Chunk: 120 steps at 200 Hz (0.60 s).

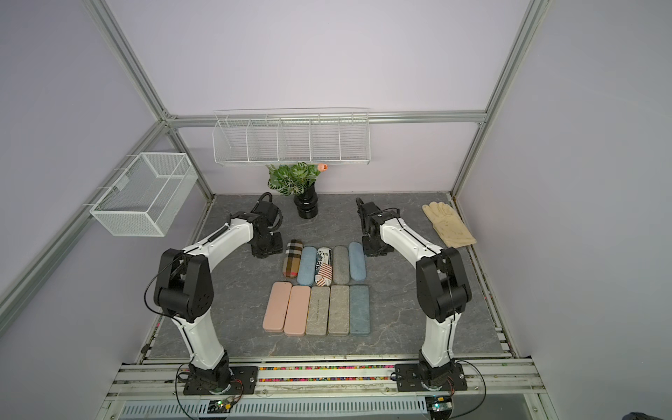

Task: Close the glasses case
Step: Adjust the glasses case at the center of the board, then reset both arms

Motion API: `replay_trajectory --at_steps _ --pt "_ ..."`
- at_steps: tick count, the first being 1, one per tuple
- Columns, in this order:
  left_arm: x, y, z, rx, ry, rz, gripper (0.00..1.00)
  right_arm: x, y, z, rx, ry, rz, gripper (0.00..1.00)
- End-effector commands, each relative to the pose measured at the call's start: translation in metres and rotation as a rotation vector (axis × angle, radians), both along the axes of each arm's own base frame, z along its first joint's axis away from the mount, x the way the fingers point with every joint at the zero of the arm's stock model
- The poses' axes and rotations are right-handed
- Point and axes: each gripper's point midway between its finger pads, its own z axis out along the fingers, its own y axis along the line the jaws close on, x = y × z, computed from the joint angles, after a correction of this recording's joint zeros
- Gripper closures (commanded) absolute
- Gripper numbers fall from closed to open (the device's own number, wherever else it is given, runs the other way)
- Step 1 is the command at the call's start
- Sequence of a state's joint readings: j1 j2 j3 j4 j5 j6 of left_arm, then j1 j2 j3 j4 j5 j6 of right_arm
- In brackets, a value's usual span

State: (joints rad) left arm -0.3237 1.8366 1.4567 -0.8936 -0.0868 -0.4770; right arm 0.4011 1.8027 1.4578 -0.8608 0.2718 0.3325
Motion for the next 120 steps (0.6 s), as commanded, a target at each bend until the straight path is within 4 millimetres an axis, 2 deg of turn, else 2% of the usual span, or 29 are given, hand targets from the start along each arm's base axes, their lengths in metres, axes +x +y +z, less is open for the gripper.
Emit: replay_trajectory --at_steps 1,10,21,27,33,53,77,81,102,107,110,120 --pt "0.006 0.033 0.038 0.088 -0.112 0.065 0.19 0.002 -0.032 0.035 -0.03 -0.136 -0.061 0.67" --pt "0.005 0.044 0.046 0.125 -0.151 0.087 0.12 0.002 -0.042 0.046 -0.038 -0.194 -0.072 0.5" --pt "0.004 0.055 0.053 0.159 -0.211 0.112 0.09 0.002 -0.052 0.058 -0.054 -0.271 -0.069 0.14" --pt "0.004 0.06 0.059 0.173 -0.256 0.126 0.08 0.002 -0.057 0.064 -0.065 -0.314 -0.063 0.0" --pt "0.002 0.065 0.063 0.184 -0.298 0.143 0.08 0.001 -0.061 0.066 -0.081 -0.345 -0.055 0.11" --pt "-0.005 0.082 0.079 0.213 -0.466 0.195 0.07 -0.004 -0.077 0.074 -0.118 -0.451 -0.063 0.11" --pt "-0.02 0.106 0.092 0.3 -0.624 0.231 0.06 -0.009 -0.096 0.071 -0.151 -0.589 -0.089 0.11" --pt "-0.023 0.109 0.093 0.316 -0.646 0.233 0.06 -0.013 -0.103 0.063 -0.165 -0.599 -0.1 0.11" --pt "-0.041 0.13 0.092 0.411 -0.752 0.267 0.06 -0.023 -0.133 0.049 -0.184 -0.686 -0.182 0.11" --pt "-0.047 0.133 0.089 0.425 -0.768 0.269 0.06 -0.025 -0.134 0.043 -0.185 -0.702 -0.18 0.11" --pt "-0.049 0.136 0.09 0.429 -0.786 0.277 0.06 -0.027 -0.144 0.039 -0.196 -0.706 -0.206 0.11" --pt "-0.057 0.141 0.087 0.445 -0.825 0.288 0.05 -0.028 -0.151 0.033 -0.203 -0.742 -0.208 0.11"
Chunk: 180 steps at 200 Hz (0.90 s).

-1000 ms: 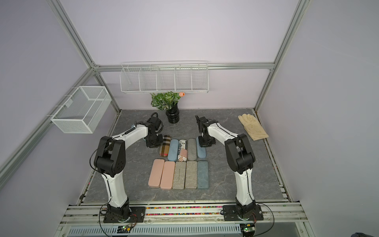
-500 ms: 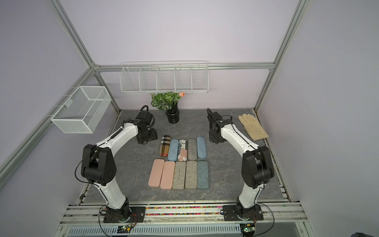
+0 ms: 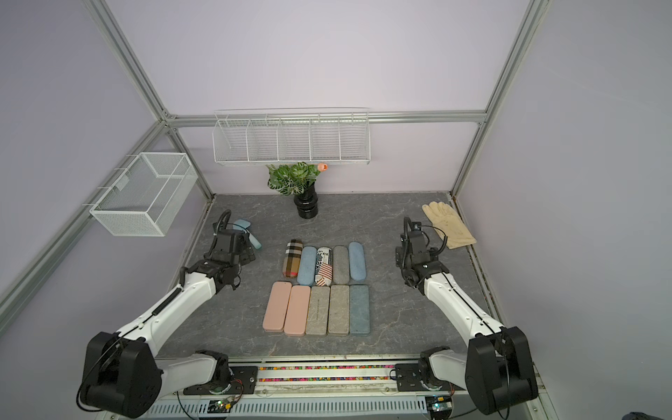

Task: Close the glasses case
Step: Reset both arms

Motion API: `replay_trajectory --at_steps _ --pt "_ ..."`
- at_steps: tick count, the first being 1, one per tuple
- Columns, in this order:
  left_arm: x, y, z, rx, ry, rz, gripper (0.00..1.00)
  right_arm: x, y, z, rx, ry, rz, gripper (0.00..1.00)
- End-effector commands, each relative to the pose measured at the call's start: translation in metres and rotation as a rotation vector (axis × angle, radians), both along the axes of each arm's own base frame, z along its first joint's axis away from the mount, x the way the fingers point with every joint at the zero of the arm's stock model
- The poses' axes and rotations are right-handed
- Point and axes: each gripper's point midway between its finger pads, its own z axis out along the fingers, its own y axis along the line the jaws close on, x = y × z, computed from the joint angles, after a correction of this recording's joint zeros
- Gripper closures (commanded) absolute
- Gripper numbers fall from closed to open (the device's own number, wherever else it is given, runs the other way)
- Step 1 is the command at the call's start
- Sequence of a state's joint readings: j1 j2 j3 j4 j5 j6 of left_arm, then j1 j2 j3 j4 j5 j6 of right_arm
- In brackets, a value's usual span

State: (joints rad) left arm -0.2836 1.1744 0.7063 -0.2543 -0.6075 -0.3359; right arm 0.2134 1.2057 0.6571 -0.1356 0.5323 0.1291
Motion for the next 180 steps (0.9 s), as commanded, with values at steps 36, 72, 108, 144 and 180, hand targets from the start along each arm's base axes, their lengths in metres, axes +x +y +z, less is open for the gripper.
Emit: replay_trajectory --at_steps 36,72,108,144,180 --pt "-0.02 0.033 0.012 0.146 -0.296 0.068 0.0 0.016 -0.028 -0.002 -0.062 -0.227 -0.022 0.11" --pt "-0.022 0.048 0.002 0.142 -0.279 0.114 0.0 0.025 -0.024 -0.014 -0.024 -0.228 0.021 0.11" --pt "-0.016 0.054 -0.009 0.106 -0.279 0.118 0.01 0.038 -0.023 -0.019 0.002 -0.229 0.042 0.11" --pt "0.001 0.051 -0.01 0.063 -0.313 0.091 0.0 0.052 -0.02 -0.022 0.04 -0.232 0.067 0.11" --pt "0.023 0.044 -0.013 0.054 -0.303 0.059 0.0 0.061 -0.018 -0.027 0.073 -0.29 0.094 0.11"
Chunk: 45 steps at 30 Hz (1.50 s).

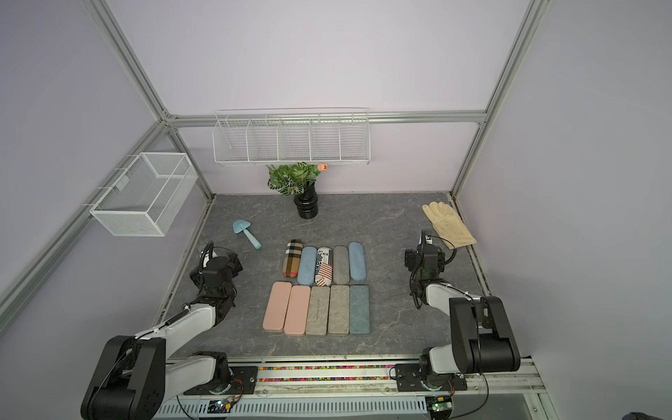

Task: Close the glasses case
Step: Reset both arms

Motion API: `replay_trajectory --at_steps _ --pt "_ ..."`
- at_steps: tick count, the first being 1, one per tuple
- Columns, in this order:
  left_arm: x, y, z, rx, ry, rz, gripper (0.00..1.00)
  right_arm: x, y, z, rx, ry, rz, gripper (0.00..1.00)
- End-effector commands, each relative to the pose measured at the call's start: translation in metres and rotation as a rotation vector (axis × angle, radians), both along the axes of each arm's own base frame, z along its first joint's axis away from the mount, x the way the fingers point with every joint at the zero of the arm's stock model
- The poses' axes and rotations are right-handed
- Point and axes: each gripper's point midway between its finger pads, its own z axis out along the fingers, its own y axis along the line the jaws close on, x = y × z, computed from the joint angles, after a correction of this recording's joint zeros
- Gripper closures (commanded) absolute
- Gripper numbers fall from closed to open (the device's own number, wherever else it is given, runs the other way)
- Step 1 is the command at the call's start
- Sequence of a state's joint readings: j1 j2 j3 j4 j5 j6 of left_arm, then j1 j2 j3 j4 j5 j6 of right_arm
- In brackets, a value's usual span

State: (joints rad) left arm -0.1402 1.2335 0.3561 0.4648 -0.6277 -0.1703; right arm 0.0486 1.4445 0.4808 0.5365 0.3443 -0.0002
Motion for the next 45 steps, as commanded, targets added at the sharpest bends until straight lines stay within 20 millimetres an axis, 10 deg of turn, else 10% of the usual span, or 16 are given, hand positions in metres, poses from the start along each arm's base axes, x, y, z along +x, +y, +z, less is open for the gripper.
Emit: replay_trajectory --at_steps 1,45 --pt "0.022 -0.007 0.018 -0.016 -0.069 -0.034 0.0 0.014 0.004 0.007 0.031 -0.088 0.037 0.11" --pt "0.054 -0.02 -0.01 -0.004 -0.062 -0.173 0.01 0.004 0.013 0.001 0.051 -0.161 0.107 0.11"
